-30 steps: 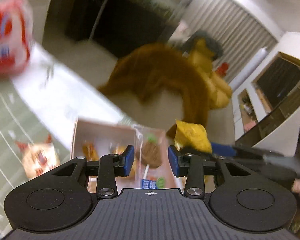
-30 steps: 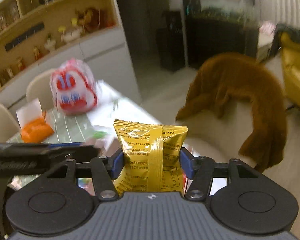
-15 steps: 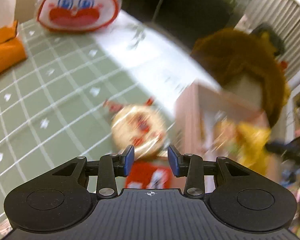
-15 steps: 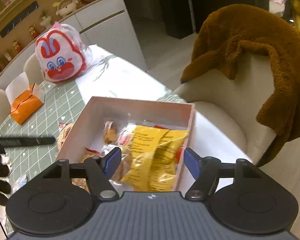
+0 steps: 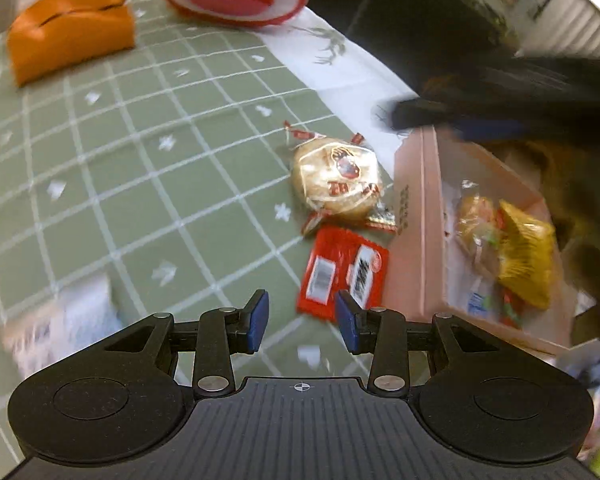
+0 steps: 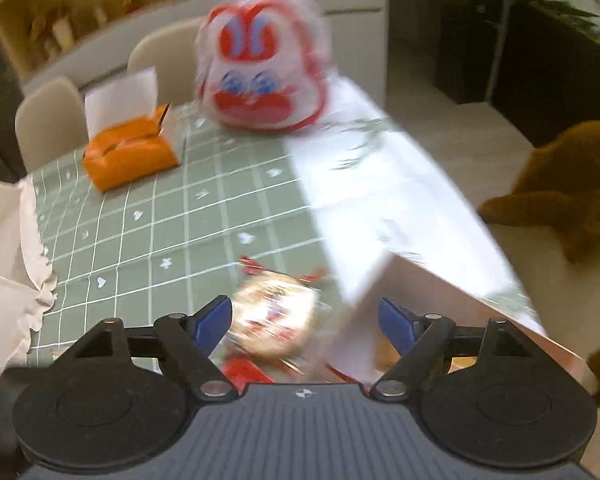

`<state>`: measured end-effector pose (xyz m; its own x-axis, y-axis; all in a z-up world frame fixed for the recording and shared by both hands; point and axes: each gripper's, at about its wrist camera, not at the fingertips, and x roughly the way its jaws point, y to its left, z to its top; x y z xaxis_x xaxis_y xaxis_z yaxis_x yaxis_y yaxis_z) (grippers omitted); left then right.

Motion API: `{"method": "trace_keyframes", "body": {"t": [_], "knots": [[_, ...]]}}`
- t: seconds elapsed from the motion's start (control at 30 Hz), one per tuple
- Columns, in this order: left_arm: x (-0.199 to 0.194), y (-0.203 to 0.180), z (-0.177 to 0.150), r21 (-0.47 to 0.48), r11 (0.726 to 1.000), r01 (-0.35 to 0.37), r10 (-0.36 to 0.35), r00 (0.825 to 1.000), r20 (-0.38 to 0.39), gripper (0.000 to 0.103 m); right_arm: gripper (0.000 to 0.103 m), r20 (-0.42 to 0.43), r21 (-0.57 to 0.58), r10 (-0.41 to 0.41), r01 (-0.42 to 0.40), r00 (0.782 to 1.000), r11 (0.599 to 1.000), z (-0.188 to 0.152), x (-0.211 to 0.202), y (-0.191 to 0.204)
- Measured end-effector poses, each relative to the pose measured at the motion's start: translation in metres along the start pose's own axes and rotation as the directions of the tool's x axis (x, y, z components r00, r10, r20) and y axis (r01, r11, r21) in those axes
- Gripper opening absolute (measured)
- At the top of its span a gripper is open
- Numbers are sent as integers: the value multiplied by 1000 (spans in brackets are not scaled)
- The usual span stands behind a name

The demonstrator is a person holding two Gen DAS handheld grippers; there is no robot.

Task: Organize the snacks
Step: 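Move the left tool down toward the round rice cracker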

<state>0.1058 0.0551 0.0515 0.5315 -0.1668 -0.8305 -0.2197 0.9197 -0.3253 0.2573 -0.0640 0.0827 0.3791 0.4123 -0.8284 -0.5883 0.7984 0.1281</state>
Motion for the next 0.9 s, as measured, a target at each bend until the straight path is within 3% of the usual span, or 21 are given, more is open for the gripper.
{"method": "trace_keyframes", "body": {"t": [0.2,0.3,0.47,0.6,0.67,0.8,0.9], "knots": [[-29,25,-33,-54,996,67,-66,998,15,42,80,-92,-44,-119,115,989,992,23,71,33],[-40,45,-43,-101,992,70,-67,997,34,42,70,-158,-32,-134,130,978,991,16,89,37],[-44,67,-47,-151,987,57,-52,998,40,42,58,-165,-64,-44,34,985,997,-21,64,62],[-43,67,-48,-145,986,80,-74,996,41,42,55,-173,-33,27,-33,984,999,-52,38,72],[-43,64,-50,-128,988,87,-83,996,35,42,48,-177,-22,59,-64,982,998,-69,25,77],[-42,56,-51,-83,992,98,-97,995,18,42,50,-173,-2,89,-90,981,996,-101,0,83],[-44,50,-53,-48,994,97,-97,995,10,42,58,-138,21,55,-53,989,998,-122,-12,81]]}}
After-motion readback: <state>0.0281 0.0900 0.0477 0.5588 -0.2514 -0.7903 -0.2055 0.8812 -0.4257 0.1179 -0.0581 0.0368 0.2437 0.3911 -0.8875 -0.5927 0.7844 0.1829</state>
